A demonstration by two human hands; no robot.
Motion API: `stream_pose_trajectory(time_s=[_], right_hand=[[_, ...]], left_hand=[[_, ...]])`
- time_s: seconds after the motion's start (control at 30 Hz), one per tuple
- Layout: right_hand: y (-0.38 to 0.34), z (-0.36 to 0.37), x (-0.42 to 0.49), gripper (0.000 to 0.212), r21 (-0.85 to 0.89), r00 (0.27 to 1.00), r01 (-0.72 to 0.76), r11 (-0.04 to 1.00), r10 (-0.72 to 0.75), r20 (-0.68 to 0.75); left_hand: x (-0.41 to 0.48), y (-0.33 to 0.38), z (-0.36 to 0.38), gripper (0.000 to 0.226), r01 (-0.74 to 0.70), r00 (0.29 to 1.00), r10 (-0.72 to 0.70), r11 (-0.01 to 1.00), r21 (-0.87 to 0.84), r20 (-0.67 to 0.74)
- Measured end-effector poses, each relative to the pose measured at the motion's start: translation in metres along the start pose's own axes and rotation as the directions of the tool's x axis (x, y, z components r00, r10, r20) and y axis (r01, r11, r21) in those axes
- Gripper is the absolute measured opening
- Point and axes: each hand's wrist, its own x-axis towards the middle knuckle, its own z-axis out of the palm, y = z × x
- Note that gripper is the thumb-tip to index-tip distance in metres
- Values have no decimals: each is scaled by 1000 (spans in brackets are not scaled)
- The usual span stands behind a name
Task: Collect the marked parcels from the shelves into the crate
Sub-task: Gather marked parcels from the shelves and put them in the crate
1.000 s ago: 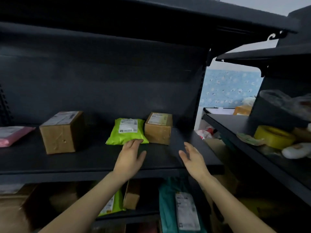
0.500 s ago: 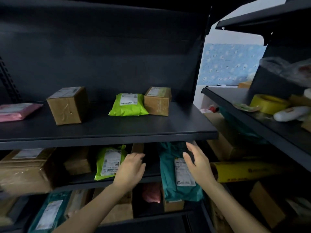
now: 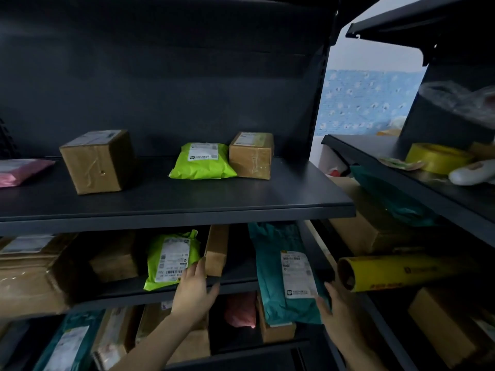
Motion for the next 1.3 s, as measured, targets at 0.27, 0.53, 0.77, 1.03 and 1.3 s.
stream_pose_trajectory(time_s=[0.27,0.53,0.77,1.03,1.3], right_hand=[[14,36,33,51,79,998,-64,995,62,27],[17,52,40,56,176,999,-39,984,37,14],[3,59,30,52,215,998,-45,976,54,-38],[-11,64,11,48,342,997,-5,940,29,-64],[-14,61,5,47,336,996,14,942,18,-92]], left_hand=[[43,9,28,106,200,971,-219,963,-182,-96],[65,24,46,79,264,927,-342,887,-380,-154],[42,29,41,60,335,883,-469,683,-650,-38],[1,8,48,45,435,820,-434,49,-899,373],[-14,-4,47,38,499,814,-308,-60,-864,492]])
